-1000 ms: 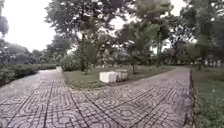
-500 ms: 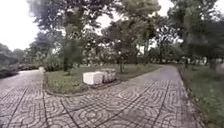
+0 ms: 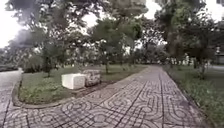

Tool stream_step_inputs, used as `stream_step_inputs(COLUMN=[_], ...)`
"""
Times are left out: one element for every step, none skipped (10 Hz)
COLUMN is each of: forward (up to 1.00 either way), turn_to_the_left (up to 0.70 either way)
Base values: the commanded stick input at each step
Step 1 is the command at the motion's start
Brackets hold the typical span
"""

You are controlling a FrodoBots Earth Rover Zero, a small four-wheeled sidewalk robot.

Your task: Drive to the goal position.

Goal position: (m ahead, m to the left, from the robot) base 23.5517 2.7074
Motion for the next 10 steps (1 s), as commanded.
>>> stream_step_inputs(forward=[1.0,1.0,1.0,1.0,1.0,1.0,1.0,1.0,1.0,1.0], turn_to_the_left=[-0.17,-0.02,0.0,-0.24,-0.27,-0.27,0.0,0.0,-0.26,-0.07])
